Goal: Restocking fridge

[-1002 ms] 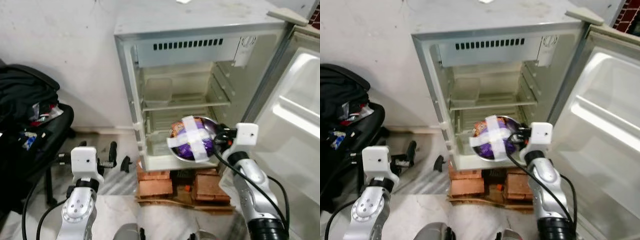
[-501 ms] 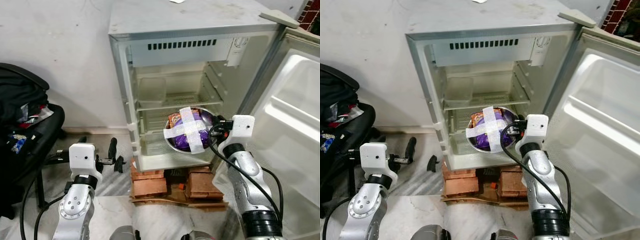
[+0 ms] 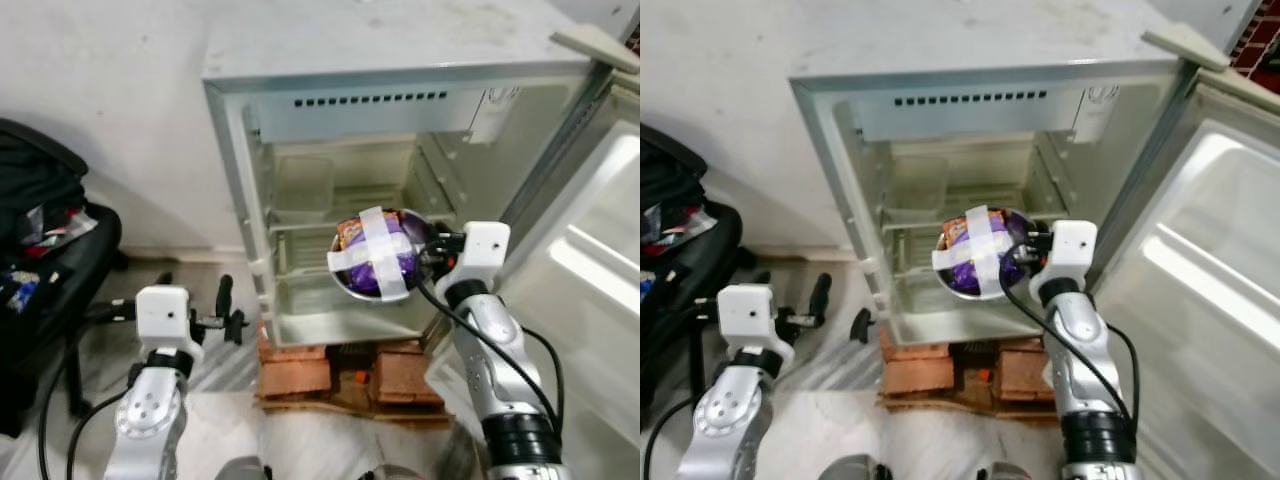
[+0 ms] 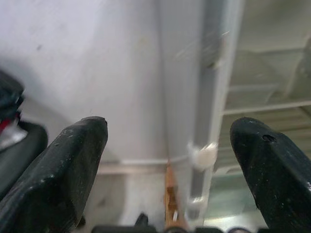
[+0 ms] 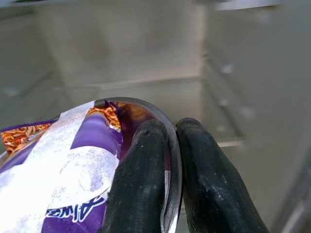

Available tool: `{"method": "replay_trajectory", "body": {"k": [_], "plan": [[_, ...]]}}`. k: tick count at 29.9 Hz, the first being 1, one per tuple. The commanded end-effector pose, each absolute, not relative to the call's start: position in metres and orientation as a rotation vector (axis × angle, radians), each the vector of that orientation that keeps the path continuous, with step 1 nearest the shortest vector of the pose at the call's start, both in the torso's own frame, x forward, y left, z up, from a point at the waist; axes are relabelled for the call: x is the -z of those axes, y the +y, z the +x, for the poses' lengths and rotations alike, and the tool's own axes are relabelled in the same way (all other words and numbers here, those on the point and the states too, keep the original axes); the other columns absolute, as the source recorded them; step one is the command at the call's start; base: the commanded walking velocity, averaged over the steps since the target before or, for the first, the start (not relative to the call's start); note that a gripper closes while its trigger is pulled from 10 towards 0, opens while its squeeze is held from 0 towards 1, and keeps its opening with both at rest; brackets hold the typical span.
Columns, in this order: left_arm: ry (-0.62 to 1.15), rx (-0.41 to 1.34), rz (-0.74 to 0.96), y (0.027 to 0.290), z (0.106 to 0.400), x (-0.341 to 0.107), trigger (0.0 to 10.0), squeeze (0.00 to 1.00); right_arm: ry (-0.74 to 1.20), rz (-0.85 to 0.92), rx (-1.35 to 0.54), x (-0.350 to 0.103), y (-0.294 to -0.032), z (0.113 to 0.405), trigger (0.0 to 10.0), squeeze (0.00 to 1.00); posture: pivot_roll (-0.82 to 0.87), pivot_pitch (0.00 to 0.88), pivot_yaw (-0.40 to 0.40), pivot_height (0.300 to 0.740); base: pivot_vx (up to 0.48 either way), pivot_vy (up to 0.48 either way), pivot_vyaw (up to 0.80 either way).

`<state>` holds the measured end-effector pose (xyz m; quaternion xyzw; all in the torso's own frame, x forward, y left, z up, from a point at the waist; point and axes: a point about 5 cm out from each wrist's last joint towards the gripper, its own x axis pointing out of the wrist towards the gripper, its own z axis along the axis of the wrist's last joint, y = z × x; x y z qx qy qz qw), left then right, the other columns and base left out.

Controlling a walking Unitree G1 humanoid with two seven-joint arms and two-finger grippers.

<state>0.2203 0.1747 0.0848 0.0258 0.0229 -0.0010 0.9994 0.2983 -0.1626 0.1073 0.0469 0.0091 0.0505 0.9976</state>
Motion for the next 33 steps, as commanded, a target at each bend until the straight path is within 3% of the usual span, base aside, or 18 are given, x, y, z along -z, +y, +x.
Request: {"method": "replay_trajectory", "body": {"k": [1,22,33], "plan": [[0.053,0.008,0.038,0.1709,0.2192,-0.0832,10.0,0.00,0.004,0.091,-0.083,-0.1091,-0.1698,0.2981,10.0,0.00,0.10,0.054,0.003,0.740,0.259,0.000,0.00],[0.061,-0.003,0.038,0.1713,0.2183,-0.0815,10.0,0.00,0.014,0.090,-0.102,-0.1061,-0.1663,0.2996,10.0,0.00,0.11,0.061,0.001,0.740,0.045,0.000,0.00],[0.069,-0.002,0.040,0.1723,0.2175,-0.0807,10.0,0.00,0.014,0.078,-0.108,-0.1054,-0.1654,0.2990,10.0,0.00,0.11,0.063,0.006,0.740,0.308,0.000,0.00]]}}
